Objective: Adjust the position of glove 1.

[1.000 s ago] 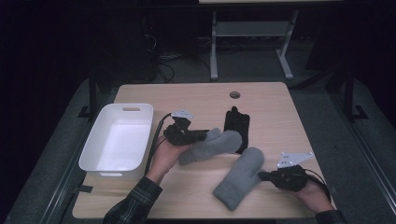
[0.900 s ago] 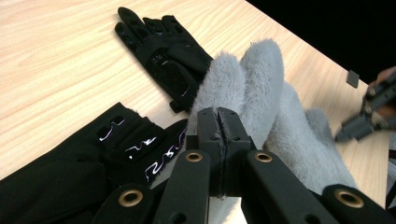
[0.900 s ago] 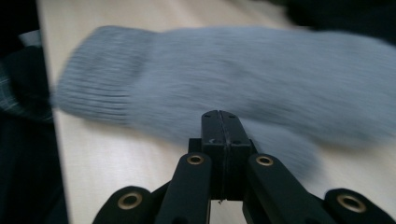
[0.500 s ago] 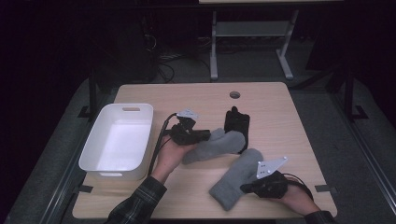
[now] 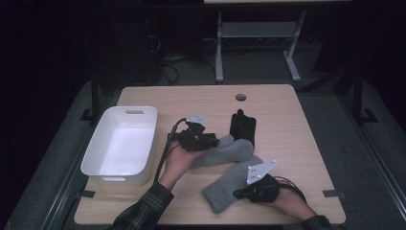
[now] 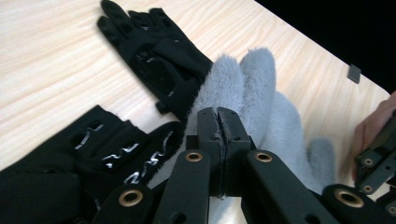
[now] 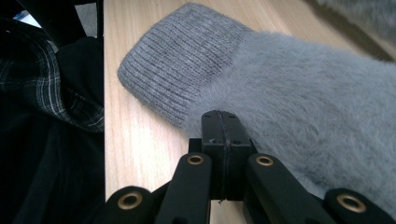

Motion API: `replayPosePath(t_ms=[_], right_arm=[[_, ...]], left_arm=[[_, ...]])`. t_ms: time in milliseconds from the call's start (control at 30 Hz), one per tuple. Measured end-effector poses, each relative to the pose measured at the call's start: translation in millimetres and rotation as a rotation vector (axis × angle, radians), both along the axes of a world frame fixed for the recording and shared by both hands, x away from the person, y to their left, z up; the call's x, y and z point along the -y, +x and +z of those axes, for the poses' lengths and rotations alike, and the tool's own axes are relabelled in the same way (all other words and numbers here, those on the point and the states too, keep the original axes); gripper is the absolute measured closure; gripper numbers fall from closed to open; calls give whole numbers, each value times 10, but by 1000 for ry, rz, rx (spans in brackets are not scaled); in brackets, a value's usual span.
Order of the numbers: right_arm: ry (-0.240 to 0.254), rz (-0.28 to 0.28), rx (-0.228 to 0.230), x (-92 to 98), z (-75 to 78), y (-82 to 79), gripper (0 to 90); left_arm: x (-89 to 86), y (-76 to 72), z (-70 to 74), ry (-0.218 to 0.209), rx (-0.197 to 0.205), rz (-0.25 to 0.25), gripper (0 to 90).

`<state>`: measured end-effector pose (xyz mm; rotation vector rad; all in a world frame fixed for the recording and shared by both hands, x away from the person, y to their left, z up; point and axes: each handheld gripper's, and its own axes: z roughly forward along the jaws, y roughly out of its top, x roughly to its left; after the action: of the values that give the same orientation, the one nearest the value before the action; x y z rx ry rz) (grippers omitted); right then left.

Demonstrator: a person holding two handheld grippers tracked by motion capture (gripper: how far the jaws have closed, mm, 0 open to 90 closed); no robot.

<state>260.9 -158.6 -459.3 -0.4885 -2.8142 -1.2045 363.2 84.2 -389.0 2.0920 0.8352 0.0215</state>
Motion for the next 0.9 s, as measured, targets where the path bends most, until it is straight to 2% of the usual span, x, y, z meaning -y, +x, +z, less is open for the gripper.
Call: replayPosePath(t_ms=[133, 267, 533, 567, 733, 800, 867, 900], right_arm=[[-2, -12, -2, -50, 0, 18, 900], [-6, -11, 6, -81, -3, 43, 900], [-6, -22, 8, -131, -4, 76, 900], [-6, -22, 6, -131, -6, 77, 900], [-6, -27, 8, -115, -17, 80, 900], [-12, -22, 22, -98, -23, 90, 900], [-10, -22, 25, -78, -13, 78, 884], [-10, -22, 25, -78, -13, 78, 884]], left_arm=[[83, -109, 14, 18, -7, -44, 890], [124, -181, 55, 13, -12, -69, 889], [188, -229, 81, 7, -18, -93, 888], [205, -228, 61, 0, -31, -101, 887], [244, -253, 42, -16, -45, -137, 866], [257, -263, 36, -25, -53, -154, 855], [258, -267, 36, -73, -82, -184, 825], [258, -267, 36, -73, -82, -184, 795]])
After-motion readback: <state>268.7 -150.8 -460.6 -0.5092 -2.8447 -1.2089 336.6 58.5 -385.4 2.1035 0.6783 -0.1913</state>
